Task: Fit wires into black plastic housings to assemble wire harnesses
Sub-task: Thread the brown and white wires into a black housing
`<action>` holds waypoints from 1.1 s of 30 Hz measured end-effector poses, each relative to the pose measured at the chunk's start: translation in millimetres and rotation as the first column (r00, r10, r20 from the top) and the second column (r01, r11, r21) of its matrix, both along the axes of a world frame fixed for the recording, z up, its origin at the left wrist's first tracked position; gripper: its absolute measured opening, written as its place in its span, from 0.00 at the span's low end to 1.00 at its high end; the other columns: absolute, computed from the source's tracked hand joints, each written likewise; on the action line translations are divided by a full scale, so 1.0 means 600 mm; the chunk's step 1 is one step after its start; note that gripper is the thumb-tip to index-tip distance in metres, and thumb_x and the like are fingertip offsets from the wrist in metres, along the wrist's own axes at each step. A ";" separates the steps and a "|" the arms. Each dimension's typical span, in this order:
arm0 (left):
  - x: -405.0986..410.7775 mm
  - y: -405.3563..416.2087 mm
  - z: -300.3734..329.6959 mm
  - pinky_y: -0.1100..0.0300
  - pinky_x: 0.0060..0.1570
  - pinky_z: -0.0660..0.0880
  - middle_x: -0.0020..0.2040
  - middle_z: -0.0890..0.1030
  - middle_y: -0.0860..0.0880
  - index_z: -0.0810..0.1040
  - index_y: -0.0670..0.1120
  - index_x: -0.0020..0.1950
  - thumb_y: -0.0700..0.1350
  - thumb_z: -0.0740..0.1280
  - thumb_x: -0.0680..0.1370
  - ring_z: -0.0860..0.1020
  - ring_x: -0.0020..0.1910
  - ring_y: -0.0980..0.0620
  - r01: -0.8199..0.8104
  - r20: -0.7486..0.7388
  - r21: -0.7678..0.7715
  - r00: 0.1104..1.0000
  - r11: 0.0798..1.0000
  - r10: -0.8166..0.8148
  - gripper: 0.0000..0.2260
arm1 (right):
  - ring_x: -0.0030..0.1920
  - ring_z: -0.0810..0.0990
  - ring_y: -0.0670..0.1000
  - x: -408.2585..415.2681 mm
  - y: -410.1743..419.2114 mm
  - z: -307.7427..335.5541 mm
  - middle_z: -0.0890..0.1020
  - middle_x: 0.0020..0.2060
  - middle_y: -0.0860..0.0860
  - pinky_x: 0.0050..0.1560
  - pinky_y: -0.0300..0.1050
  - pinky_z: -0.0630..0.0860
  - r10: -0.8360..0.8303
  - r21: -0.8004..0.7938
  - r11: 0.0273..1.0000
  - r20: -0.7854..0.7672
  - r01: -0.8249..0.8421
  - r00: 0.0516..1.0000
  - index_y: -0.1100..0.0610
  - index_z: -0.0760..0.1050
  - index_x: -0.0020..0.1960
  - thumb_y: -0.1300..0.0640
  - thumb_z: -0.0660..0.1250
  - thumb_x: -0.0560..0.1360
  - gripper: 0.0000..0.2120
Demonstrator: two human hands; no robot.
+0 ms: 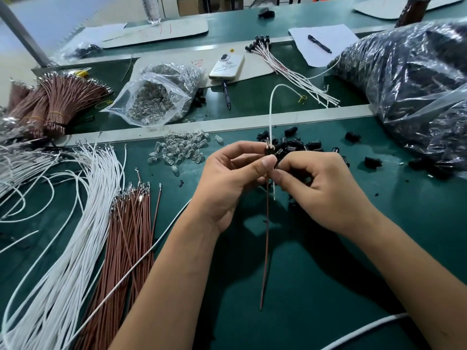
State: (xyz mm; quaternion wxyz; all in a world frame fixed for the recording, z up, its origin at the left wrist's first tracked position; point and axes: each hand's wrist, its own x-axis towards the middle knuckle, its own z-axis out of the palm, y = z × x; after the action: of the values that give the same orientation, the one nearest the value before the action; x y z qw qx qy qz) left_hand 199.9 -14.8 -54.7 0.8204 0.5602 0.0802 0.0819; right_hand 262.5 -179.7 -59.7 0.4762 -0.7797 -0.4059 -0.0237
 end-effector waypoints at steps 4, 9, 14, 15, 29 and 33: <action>0.001 0.003 0.004 0.64 0.39 0.78 0.39 0.84 0.46 0.83 0.43 0.47 0.39 0.74 0.68 0.80 0.34 0.53 -0.033 0.026 -0.104 0.999 0.994 0.036 0.09 | 0.29 0.72 0.44 -0.001 -0.006 0.003 0.75 0.28 0.46 0.33 0.37 0.67 0.121 -0.038 0.992 -0.076 -0.124 0.990 0.55 0.78 0.36 0.60 0.73 0.78 0.13; 0.000 0.018 0.013 0.65 0.36 0.78 0.40 0.85 0.46 0.84 0.45 0.44 0.38 0.72 0.70 0.81 0.35 0.53 -0.103 0.054 -0.329 0.990 0.939 0.128 0.06 | 0.29 0.71 0.44 -0.008 -0.020 0.026 0.73 0.27 0.51 0.34 0.37 0.67 0.425 -0.236 0.818 -0.364 -0.524 0.829 0.56 0.73 0.33 0.62 0.69 0.77 0.15; 0.000 0.026 0.013 0.65 0.35 0.77 0.40 0.84 0.47 0.84 0.46 0.45 0.39 0.73 0.69 0.80 0.35 0.53 -0.107 0.056 -0.255 0.991 0.961 0.125 0.06 | 0.26 0.73 0.44 -0.015 0.007 0.013 0.79 0.29 0.55 0.28 0.35 0.68 0.262 0.025 0.961 -0.410 -0.276 0.874 0.59 0.80 0.41 0.49 0.70 0.80 0.15; 0.000 0.023 0.012 0.65 0.35 0.77 0.41 0.83 0.47 0.83 0.46 0.45 0.39 0.73 0.69 0.79 0.35 0.53 -0.113 0.046 -0.235 0.991 0.965 0.127 0.07 | 0.25 0.72 0.45 -0.014 0.014 0.009 0.80 0.29 0.55 0.27 0.35 0.67 0.209 0.063 0.977 -0.417 -0.201 0.884 0.60 0.80 0.41 0.50 0.69 0.81 0.15; 0.007 0.017 0.005 0.69 0.33 0.75 0.39 0.84 0.48 0.82 0.42 0.48 0.39 0.73 0.70 0.79 0.32 0.57 -0.193 -0.086 -0.180 0.980 0.965 0.180 0.08 | 0.23 0.72 0.45 -0.017 0.026 -0.009 0.81 0.27 0.54 0.26 0.36 0.66 0.060 -0.006 0.998 -0.372 -0.067 0.926 0.60 0.81 0.38 0.57 0.70 0.82 0.14; 0.009 0.034 0.005 0.70 0.33 0.74 0.37 0.84 0.49 0.81 0.42 0.49 0.37 0.71 0.74 0.79 0.31 0.58 -0.287 -0.093 -0.305 0.958 0.908 0.271 0.04 | 0.23 0.70 0.43 -0.016 0.011 -0.002 0.80 0.26 0.52 0.26 0.34 0.66 0.187 -0.158 0.947 -0.433 -0.279 0.882 0.60 0.80 0.38 0.55 0.69 0.82 0.16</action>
State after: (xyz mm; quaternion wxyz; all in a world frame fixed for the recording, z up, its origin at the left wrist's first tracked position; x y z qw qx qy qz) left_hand 205.2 5.4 -51.7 0.8769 0.4064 0.1914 0.1709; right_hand 252.6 -172.8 -60.7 0.4628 -0.7592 -0.3876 0.2433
